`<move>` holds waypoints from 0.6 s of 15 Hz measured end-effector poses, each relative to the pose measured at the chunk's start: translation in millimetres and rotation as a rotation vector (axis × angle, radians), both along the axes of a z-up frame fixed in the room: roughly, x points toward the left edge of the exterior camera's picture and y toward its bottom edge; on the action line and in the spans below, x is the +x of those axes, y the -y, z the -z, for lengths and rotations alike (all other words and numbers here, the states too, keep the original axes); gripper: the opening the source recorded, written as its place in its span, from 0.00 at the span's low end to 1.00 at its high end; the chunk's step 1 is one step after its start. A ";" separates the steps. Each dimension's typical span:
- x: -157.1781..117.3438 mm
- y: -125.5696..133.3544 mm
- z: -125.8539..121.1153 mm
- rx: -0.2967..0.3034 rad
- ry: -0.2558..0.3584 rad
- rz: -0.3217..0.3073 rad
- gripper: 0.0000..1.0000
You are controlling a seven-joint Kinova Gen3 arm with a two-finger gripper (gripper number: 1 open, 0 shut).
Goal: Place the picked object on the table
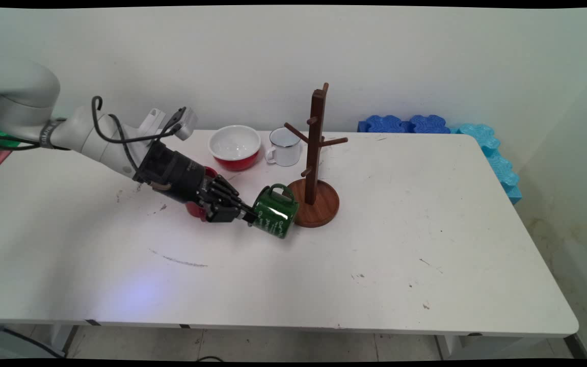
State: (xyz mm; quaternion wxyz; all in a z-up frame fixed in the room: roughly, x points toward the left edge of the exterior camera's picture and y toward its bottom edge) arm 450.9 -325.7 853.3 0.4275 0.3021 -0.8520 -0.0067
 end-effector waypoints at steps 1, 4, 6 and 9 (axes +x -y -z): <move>1.2 -0.3 -0.4 -0.011 0.013 0.011 0.00; 6.8 0.0 -3.0 -0.072 0.079 0.060 0.00; 9.5 0.3 -5.2 -0.110 0.120 0.091 0.00; 13.2 -0.6 -8.1 -0.156 0.172 0.132 0.00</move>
